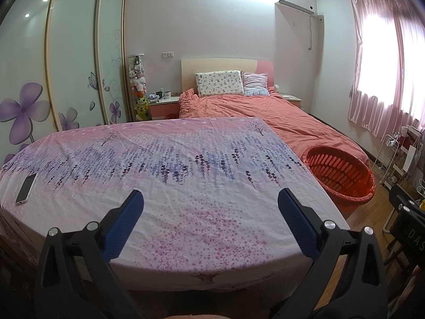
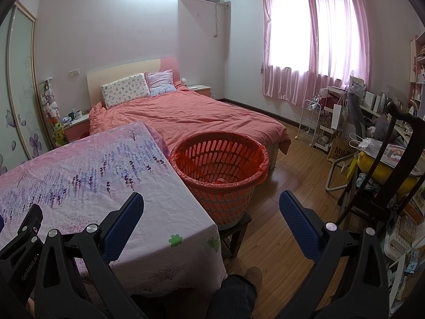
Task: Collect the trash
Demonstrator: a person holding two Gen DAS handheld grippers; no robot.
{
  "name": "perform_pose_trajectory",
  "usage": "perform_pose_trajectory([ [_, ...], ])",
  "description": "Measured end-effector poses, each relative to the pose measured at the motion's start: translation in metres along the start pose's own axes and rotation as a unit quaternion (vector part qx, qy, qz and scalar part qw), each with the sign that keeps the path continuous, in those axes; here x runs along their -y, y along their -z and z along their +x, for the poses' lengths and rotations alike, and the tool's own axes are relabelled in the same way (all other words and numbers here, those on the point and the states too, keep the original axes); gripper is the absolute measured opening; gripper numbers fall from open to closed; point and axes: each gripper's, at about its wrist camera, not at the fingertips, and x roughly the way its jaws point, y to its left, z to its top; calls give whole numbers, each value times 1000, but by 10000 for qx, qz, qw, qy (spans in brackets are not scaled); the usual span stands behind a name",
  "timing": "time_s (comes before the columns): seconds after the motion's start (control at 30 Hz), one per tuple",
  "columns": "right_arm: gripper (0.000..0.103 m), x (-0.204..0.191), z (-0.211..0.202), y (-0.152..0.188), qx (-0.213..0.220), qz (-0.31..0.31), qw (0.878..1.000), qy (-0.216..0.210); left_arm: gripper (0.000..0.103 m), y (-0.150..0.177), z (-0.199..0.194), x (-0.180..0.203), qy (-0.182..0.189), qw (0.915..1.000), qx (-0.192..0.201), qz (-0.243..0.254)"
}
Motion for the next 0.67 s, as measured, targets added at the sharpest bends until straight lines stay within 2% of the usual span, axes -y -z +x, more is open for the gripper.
perform_pose_trajectory([
  [0.67,101,-1,0,3,-23,-14,10000,-12,99,4,-1,-1,-9,10000,36,-7],
])
